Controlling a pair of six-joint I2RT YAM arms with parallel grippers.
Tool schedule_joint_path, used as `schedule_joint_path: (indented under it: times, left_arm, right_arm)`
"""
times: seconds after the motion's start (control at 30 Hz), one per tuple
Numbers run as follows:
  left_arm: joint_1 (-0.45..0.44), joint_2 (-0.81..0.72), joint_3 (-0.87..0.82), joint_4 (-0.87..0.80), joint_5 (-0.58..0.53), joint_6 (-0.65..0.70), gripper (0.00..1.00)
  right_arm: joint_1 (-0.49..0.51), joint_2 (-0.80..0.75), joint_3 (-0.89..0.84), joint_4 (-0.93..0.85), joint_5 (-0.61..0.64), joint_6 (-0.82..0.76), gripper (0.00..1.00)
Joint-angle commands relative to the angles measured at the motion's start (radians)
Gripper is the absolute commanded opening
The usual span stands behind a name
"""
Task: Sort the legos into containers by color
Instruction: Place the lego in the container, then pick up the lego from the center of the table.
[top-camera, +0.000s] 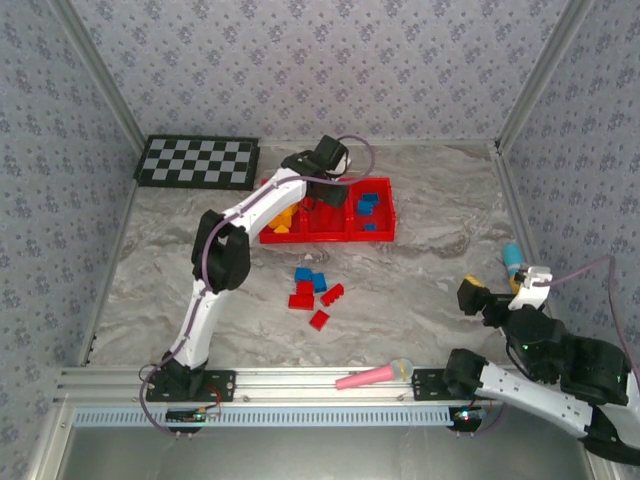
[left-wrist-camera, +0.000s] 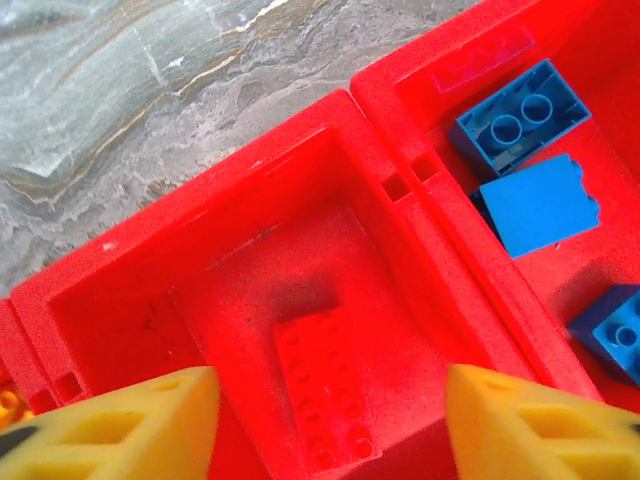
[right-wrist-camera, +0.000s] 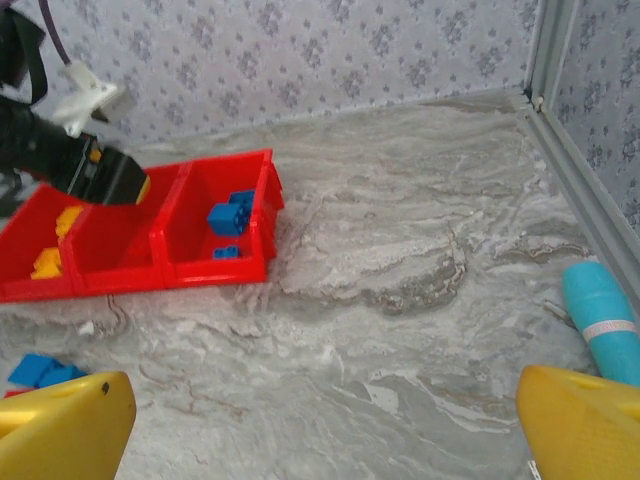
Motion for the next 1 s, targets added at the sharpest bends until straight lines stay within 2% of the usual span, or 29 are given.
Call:
schedule_joint_path:
  times: [0.0,0.03,0.07,0.17,0.23,0.27,0.33,0.4,0.5,0.67,0.8,0.97]
  left_arm:
    - [0.004,-0.07,-0.033,0.02,-0.018,0.005,0.75]
    - [0.003,-0.086,-0.041,0.022,-0.028,0.005,0.95]
    - [0.001,-0.106,-0.054,0.027,-0.042,-0.003,1.0]
    - [-0.006,-0.183,-0.124,0.059,-0.05,-0.01,1.0]
    - [-0.017,-0.228,-0.162,0.097,-0.136,-0.049,1.0]
    - [-0.022,-0.246,-0.164,0.078,-0.198,-0.085,1.0]
    - [-0.017,-0.266,-0.139,-0.031,-0.252,-0.176,1.0]
    - [-0.014,-0.302,-0.17,-0.04,-0.21,-0.188,1.0]
    - [-0.036,-0.386,-0.315,0.022,-0.174,-0.178,1.0]
    - [-0.128,-0.488,-0.449,0.025,-0.139,-0.121,1.0]
    - [-0.194,-0.502,-0.457,-0.069,-0.058,-0.09,1.0]
    - [-0.303,-0.438,-0.425,-0.232,-0.055,-0.05,0.98]
  right_arm:
    - [0.055,0.031,0.007,-0.076,0.07,0.06,1.0]
    - [0.071,0.031,0.008,-0.081,0.074,0.067,1.0]
    - [0.085,0.029,0.008,-0.089,0.078,0.077,1.0]
    - [0.12,0.025,0.012,-0.139,0.1,0.129,1.0]
    - [0.134,0.02,0.008,-0.151,0.107,0.146,1.0]
    - [0.138,0.017,0.006,-0.146,0.106,0.143,1.0]
    - [0.145,0.015,0.0,-0.142,0.101,0.142,1.0]
    - [0.15,0.013,-0.005,-0.141,0.098,0.144,1.0]
    - [0.159,0.014,-0.004,-0.144,0.099,0.15,1.0]
    - [0.173,0.005,-0.006,-0.151,0.101,0.159,1.0]
    - [0.18,-0.001,-0.009,-0.148,0.102,0.16,1.0]
    - [0.19,0.008,-0.011,-0.14,0.1,0.157,1.0]
